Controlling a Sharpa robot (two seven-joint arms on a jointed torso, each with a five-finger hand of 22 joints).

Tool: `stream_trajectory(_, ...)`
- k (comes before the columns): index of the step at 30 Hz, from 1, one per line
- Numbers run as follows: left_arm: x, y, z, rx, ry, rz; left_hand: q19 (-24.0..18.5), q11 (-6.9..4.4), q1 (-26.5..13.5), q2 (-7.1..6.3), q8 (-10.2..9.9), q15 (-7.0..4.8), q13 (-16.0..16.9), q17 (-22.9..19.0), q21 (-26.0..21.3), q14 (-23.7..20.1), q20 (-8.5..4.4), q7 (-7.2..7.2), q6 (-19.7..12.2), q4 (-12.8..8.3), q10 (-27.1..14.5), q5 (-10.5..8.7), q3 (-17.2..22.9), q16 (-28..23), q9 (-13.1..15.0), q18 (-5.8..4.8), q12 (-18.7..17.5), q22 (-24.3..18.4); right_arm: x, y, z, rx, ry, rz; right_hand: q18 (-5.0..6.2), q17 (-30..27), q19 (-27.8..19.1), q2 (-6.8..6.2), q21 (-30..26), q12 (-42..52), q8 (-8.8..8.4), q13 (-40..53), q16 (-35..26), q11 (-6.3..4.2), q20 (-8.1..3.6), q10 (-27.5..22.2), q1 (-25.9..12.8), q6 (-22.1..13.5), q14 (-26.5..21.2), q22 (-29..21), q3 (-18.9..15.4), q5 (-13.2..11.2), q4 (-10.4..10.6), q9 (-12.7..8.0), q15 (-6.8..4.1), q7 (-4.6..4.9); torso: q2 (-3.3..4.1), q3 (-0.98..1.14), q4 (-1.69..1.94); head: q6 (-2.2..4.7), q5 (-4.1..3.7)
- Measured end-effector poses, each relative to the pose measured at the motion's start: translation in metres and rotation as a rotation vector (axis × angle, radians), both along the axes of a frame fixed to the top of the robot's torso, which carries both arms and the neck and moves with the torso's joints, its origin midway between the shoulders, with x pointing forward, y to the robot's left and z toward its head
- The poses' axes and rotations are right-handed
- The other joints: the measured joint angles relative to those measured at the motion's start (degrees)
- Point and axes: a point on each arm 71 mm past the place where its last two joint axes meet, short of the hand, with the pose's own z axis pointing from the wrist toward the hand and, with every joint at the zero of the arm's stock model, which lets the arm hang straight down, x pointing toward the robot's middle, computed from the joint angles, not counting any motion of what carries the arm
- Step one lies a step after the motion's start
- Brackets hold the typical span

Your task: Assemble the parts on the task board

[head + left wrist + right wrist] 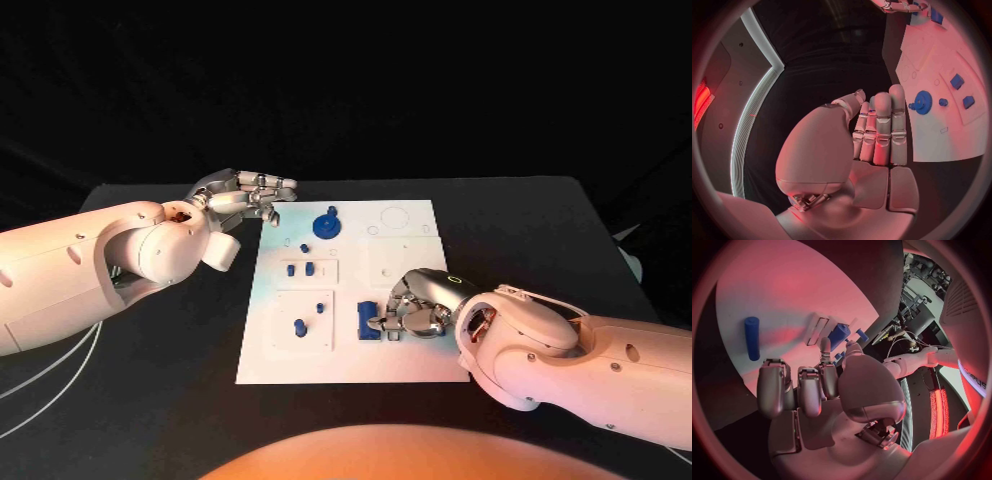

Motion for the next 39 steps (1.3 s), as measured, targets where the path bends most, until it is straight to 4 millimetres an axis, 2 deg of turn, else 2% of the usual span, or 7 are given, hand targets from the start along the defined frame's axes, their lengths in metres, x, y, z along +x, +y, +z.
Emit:
stream_trajectory(12, -0.0001, 0.0002, -0.0001, 0.000, 0.001, 0.000, 0.00, 0.00, 0.00, 0.00, 0.00, 0.00, -0.01, 0.00, 0.00, 0.00, 0.00, 0.00, 0.00, 0.00, 0.00, 0.00, 0.00, 0.00, 0.00, 0.00, 0.00, 0.00, 0.0012, -0.0025, -0.0001, -0.014, -0.009, -0.005, 0.00, 0.00, 0.21, 0.30, 0.22, 0.44, 0.22, -0.15, 0.00, 0.12, -0.21, 0.29, 0.12, 0.22, 0.21, -0.01, -0.10, -0.68, -0.10, 0.19, -0.21, -0.22, -0.01, 0.04, -0.04, -0.13, 0.06)
stream_trajectory(15, -0.0001, 0.0005, -0.0001, 0.001, 0.001, 0.000, 0.00, 0.00, 0.00, 0.00, 0.00, 0.00, -0.01, 0.00, 0.00, 0.00, 0.00, 0.00, 0.00, 0.00, 0.00, 0.00, 0.00, 0.00, 0.00, 0.00, 0.00, 0.01, -0.0005, -0.0011, 0.0010, -0.012, -0.009, 0.002, 0.01, -0.01, 0.21, -0.22, 0.21, 0.43, 0.22, -0.18, 0.00, 0.01, -0.21, 0.39, 0.64, 0.22, 0.21, -0.01, -0.48, -0.93, 0.00, 0.24, -0.21, -0.22, -0.01, 0.04, -0.03, -0.14, 0.01)
stream_trajectory(18, -0.0001, 0.0008, -0.0001, 0.001, 0.001, 0.001, 0.00, 0.00, 0.00, 0.00, 0.00, 0.00, -0.01, 0.00, 0.00, 0.00, 0.00, 0.00, 0.00, 0.00, 0.00, 0.00, 0.00, 0.00, 0.00, 0.00, 0.00, 0.01, -0.0024, 0.0005, 0.0019, -0.012, -0.007, 0.012, 0.00, -0.01, 0.21, -0.97, 0.21, 0.43, 0.22, -0.23, 0.00, -0.09, -0.21, 0.50, 1.39, 0.22, 0.21, -0.01, -0.98, -2.33, -0.12, 0.35, -0.21, -0.22, -0.01, 0.04, -0.02, -0.21, -0.01)
stream_trajectory(21, -0.0002, 0.0011, -0.0001, 0.001, 0.001, 0.001, 0.00, 0.00, 0.00, 0.00, 0.00, 0.00, -0.01, 0.00, 0.00, 0.00, 0.00, 0.00, 0.00, 0.00, 0.00, 0.00, 0.00, 0.00, 0.00, 0.00, 0.00, 0.01, -0.0037, 0.0017, 0.0021, -0.015, -0.003, 0.022, 0.01, -0.01, 0.21, -1.16, 0.21, 0.44, 0.44, -0.23, -0.01, -0.09, -0.21, 0.51, 1.91, 0.22, 0.21, -0.01, -1.02, -3.63, -0.08, 0.42, -0.21, -0.22, -0.01, 0.03, -0.02, -0.26, -0.01)
stream_trajectory(26, -0.0003, 0.0010, -0.0001, 0.001, 0.001, 0.001, 0.00, 0.00, 0.00, 0.00, 0.00, 0.00, 0.04, 0.00, 0.00, 0.00, 0.00, 0.00, 0.00, 0.00, 0.00, 0.00, 0.00, 0.00, 0.01, 0.00, 0.00, 0.01, -0.0034, 0.0021, 0.0008, -0.025, 0.003, 0.029, 0.01, -0.01, 0.21, -1.00, 0.20, 0.52, 0.44, -0.13, -0.03, -0.09, -0.21, 0.51, 2.19, 0.22, 0.21, -0.02, -1.18, -3.90, -0.24, 0.47, -0.21, -0.22, -0.01, -0.02, -0.02, -0.24, 0.01)
stream_trajectory(39, -0.0005, 0.0007, 0.0000, 0.001, 0.001, 0.000, 0.00, 0.00, 0.00, 0.00, 0.00, 0.00, 0.03, 0.01, 0.00, 0.00, 0.00, 0.00, 0.00, 0.07, 0.00, 0.00, -0.07, 0.00, 0.01, 0.00, 0.00, 0.01, -0.0009, 0.0064, -0.0016, -0.035, 0.004, 0.040, 0.00, 0.04, 0.21, -1.10, 0.18, 0.73, 0.44, -0.19, -0.04, -0.08, -0.20, 0.50, 3.15, 0.22, 0.21, -0.03, -1.18, -4.13, -0.24, 0.55, -0.20, -0.22, -0.02, 0.00, 0.02, -0.30, 0.07)
